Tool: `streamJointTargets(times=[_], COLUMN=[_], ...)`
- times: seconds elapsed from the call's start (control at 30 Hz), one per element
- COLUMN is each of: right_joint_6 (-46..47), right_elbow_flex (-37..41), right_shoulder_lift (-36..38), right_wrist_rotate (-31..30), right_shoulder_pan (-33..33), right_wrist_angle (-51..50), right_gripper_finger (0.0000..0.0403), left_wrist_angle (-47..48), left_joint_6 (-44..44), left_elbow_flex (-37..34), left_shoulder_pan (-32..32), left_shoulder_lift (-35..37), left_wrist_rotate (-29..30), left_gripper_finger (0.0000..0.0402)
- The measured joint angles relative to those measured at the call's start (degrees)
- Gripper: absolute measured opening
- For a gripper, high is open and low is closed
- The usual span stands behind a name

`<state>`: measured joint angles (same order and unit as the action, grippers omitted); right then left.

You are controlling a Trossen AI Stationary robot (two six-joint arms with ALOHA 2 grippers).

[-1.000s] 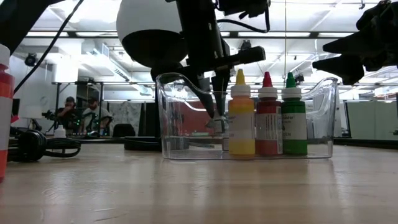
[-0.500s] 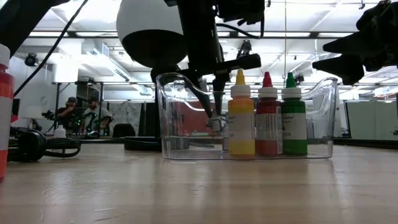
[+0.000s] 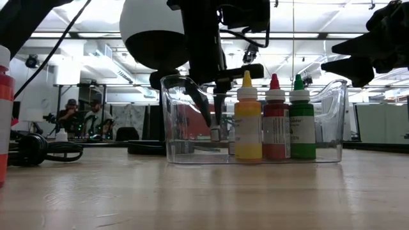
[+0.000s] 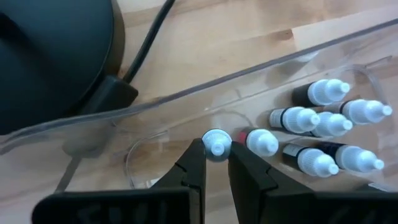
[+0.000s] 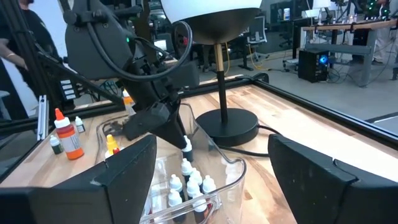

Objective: Pick & Place food coloring
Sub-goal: Put the small blue food coloring bottle into the transparent bin

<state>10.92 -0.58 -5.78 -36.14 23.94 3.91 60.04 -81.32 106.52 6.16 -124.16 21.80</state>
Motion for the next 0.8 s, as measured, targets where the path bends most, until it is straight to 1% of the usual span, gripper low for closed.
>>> streamJointTargets(times=[0.17, 0.37, 0.67, 0.8], right_joint_6=[0.00, 0.00, 0.00, 0.00], right_elbow_flex=[0.00, 0.00, 0.00, 0.00], right_shoulder_lift=[0.00, 0.00, 0.00, 0.00], right_wrist_rotate=[0.00, 0.00, 0.00, 0.00], right_shoulder_pan=[0.04, 0.04, 0.04, 0.02], right_wrist_angle=[0.01, 0.02, 0.00, 0.01], right_gripper_finger=[0.0305, 0.0311, 0.0301, 0.0298], left_wrist_angle=[-0.30, -1.36, -1.51, -1.52], left_joint_6=[1.41, 1.71, 1.77, 2.93], left_elbow_flex=[-0.01, -1.79, -1.88, -1.88], left_shoulder_pan=[0.24, 0.51, 0.69, 0.67], left_shoulder_lift=[0.00, 0.00, 0.00, 0.00], left_wrist_rotate=[-1.02, -1.33, -1.39, -1.37], left_gripper_finger=[0.0025, 0.0025, 0.0026, 0.0041])
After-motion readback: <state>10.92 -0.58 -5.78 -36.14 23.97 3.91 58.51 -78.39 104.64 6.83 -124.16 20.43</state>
